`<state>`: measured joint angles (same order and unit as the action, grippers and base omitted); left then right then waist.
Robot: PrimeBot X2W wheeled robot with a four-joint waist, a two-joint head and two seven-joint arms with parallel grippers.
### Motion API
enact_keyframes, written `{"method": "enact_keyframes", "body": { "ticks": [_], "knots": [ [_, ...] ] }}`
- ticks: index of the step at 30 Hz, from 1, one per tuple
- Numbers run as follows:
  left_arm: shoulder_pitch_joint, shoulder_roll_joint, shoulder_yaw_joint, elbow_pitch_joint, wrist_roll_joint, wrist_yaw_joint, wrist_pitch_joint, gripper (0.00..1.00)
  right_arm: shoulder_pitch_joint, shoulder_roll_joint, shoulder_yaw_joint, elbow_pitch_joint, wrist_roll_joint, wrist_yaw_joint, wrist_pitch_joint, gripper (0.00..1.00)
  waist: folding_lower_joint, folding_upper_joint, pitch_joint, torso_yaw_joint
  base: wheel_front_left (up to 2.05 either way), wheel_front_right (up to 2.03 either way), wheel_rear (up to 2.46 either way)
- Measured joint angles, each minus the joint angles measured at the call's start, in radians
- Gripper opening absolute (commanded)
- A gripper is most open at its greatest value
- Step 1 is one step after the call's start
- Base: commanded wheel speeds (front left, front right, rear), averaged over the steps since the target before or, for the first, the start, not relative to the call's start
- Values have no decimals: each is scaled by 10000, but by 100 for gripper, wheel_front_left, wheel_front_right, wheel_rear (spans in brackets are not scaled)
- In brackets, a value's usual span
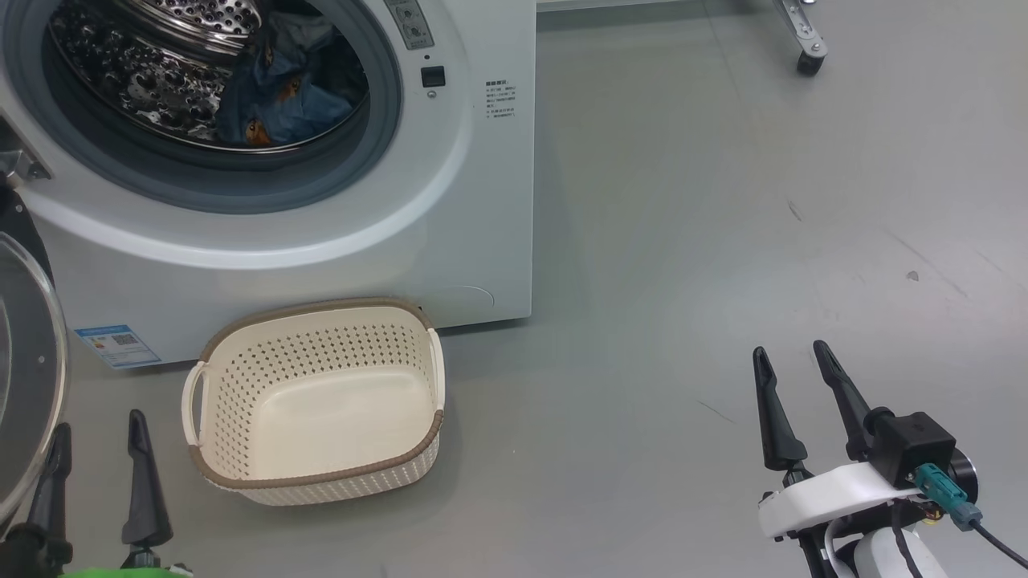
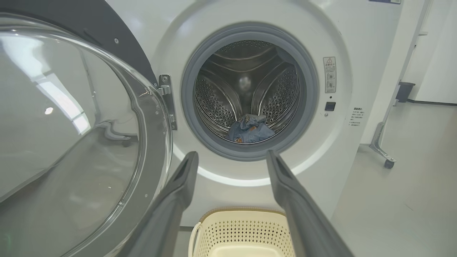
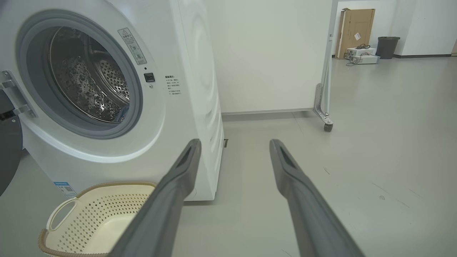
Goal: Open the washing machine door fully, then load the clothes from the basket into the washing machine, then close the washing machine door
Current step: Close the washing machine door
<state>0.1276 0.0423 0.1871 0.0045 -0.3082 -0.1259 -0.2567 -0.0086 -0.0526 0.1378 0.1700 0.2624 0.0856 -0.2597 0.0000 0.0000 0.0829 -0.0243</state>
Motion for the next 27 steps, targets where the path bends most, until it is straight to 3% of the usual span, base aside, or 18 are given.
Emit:
{"method": "enact_keyframes", "body": {
  "ticks": [20,27],
  "knots": [
    [-1,-4,-150,-36,-98,0,0,100,-1,36,-44,27,0,12,0,100,0,0,-107,122,-11,11,0],
    [4,-8,-631,165,-67,0,0,100,-1,38,-104,2,-48,12,0,100,0,0,-200,240,0,0,0]
  ]
}}
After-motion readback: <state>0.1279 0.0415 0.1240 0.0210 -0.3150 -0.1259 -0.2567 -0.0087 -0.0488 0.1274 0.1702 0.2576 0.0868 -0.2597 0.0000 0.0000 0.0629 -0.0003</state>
